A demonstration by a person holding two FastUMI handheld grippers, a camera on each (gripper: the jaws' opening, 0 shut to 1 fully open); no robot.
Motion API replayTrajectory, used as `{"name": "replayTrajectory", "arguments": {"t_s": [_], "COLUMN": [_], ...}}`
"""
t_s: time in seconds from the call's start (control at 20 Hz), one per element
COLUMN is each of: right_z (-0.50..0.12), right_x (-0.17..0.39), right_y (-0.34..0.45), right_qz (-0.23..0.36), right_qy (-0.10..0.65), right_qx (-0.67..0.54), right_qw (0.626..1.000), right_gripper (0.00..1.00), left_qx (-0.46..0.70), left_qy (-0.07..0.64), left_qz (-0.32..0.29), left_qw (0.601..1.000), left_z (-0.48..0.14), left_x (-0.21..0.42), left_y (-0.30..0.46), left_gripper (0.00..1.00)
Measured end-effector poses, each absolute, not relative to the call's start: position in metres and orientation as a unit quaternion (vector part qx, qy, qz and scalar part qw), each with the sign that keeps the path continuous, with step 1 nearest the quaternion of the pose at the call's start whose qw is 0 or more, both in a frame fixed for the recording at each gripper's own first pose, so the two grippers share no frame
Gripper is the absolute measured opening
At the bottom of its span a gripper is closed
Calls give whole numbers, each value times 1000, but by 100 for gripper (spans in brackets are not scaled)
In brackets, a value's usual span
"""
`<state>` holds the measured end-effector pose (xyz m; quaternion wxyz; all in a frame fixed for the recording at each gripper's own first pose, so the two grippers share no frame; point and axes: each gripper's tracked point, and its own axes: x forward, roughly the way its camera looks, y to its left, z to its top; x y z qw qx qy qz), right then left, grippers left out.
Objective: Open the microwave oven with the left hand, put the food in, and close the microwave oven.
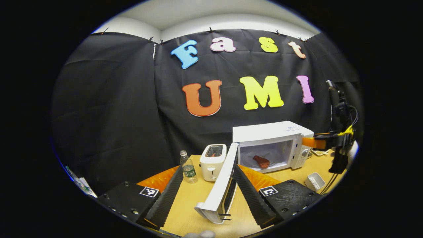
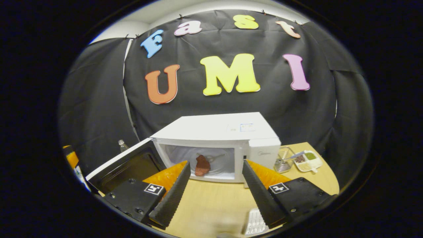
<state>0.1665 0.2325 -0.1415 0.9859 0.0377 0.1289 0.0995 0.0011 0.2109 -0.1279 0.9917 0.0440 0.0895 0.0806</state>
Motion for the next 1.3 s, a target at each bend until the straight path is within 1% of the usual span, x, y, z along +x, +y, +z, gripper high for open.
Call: {"name": "replayTrajectory", "arguments": {"t_s": [0.1, 0.15, 0.2, 0.3, 0.35, 0.4, 0.45, 0.65, 0.75, 0.8, 0.85, 0.9, 0.95, 1.0, 1.3], "right_z": [-123, -114, -106, -98, -92, -85, -78, -62, -56, -54, -55, -57, -60, -61, -66], "right_x": [140, 128, 116, 96, 85, 77, 69, 51, 47, 48, 49, 49, 50, 50, 37], "right_y": [215, 206, 200, 193, 184, 174, 167, 144, 143, 142, 140, 141, 143, 141, 127], "right_qz": [91, 84, 84, 90, 86, 78, 73, 49, 52, 55, 56, 61, 69, 69, 55], "right_qy": [129, 126, 127, 132, 129, 124, 120, 107, 103, 100, 102, 106, 113, 117, 123], "right_qx": [42, 41, 39, 21, 6, -3, -6, 0, 11, 9, 4, 2, 2, 4, 23], "right_qw": [987, 988, 988, 987, 988, 989, 990, 993, 993, 993, 993, 992, 991, 991, 991], "right_gripper": [91, 100, 91, 91, 91, 100, 91, 92, 92, 92, 92, 92, 92, 92, 92], "left_qx": [46, 47, 47, 47, 46, 42, 39, 35, 37, 42, 46, 40, 24, 19, 27], "left_qy": [80, 75, 72, 60, 56, 58, 59, 60, 67, 77, 76, 73, 76, 94, 141], "left_qz": [80, 81, 83, 92, 107, 114, 122, 126, 130, 133, 144, 149, 138, 135, 94], "left_qw": [993, 993, 993, 993, 992, 991, 990, 990, 989, 987, 986, 985, 987, 986, 985], "left_z": [-121, -119, -119, -121, -122, -127, -132, -142, -149, -156, -163, -168, -180, -196, -253], "left_x": [3, 4, 5, 9, 12, 15, 18, 26, 28, 28, 29, 28, 30, 32, 25], "left_y": [219, 224, 230, 244, 255, 264, 271, 284, 287, 293, 298, 304, 301, 301, 289], "left_gripper": [94, 94, 94, 94, 94, 94, 94, 94, 94, 73, 64, 43, 21, 0, 0]}}
